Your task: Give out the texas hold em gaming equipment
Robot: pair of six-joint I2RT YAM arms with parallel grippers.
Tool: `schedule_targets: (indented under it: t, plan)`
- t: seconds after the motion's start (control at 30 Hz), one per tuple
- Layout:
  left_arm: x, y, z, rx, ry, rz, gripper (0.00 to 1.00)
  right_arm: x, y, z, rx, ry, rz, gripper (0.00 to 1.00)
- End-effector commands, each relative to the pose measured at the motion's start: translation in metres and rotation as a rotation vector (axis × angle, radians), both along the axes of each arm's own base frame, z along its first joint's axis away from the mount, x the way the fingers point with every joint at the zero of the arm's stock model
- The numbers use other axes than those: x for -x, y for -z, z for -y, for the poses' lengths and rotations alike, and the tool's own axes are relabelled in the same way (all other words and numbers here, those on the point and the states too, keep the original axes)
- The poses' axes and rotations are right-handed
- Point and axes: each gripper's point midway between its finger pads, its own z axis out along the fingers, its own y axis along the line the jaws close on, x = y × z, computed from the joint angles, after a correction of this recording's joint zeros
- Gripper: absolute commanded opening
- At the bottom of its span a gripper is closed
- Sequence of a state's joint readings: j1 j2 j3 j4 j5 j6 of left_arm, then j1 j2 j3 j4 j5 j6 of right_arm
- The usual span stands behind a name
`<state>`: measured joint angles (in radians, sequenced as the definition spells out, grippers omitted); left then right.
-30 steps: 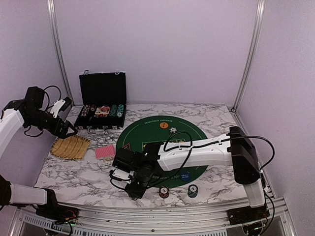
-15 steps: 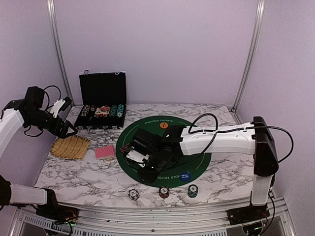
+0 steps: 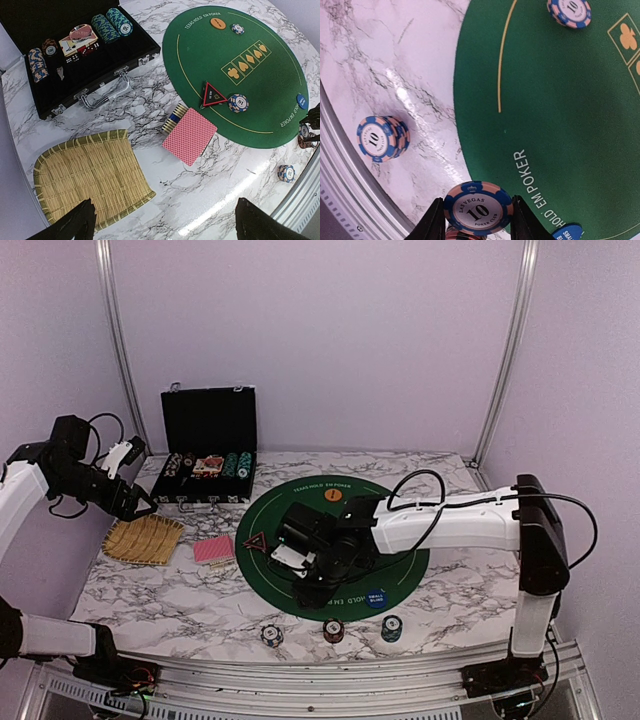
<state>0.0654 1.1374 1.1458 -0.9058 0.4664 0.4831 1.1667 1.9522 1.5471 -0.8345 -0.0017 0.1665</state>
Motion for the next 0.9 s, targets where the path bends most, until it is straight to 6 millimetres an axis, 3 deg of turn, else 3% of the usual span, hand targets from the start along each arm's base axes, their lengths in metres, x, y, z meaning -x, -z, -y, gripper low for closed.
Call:
schedule_targets:
  t: [0.0,0.23,0.47,0.73,0.8,0.87]
  plan:
    - [0.003,-0.013,0.002,0.001,0.008,0.026,0.99,-0.017,0.019,0.03,0.064,0.087,0.02,0.08]
    - [0.002,-0.013,0.002,0.006,0.011,0.024,0.99,-0.033,0.043,0.072,0.108,0.188,0.004,0.08]
    - [0.002,-0.014,0.001,0.002,0.008,0.028,0.99,-0.035,0.052,0.081,0.127,0.205,0.0,0.08]
    - [0.002,-0.013,0.003,0.011,0.01,0.021,0.99,-0.035,0.048,0.09,0.134,0.218,0.016,0.1]
    - [0.002,-0.014,0.003,0.014,0.011,0.022,0.99,-0.035,0.048,0.091,0.136,0.218,0.019,0.13]
    - [0.002,-0.013,0.003,0.013,0.011,0.02,0.99,-0.035,0.049,0.092,0.143,0.217,0.02,0.25]
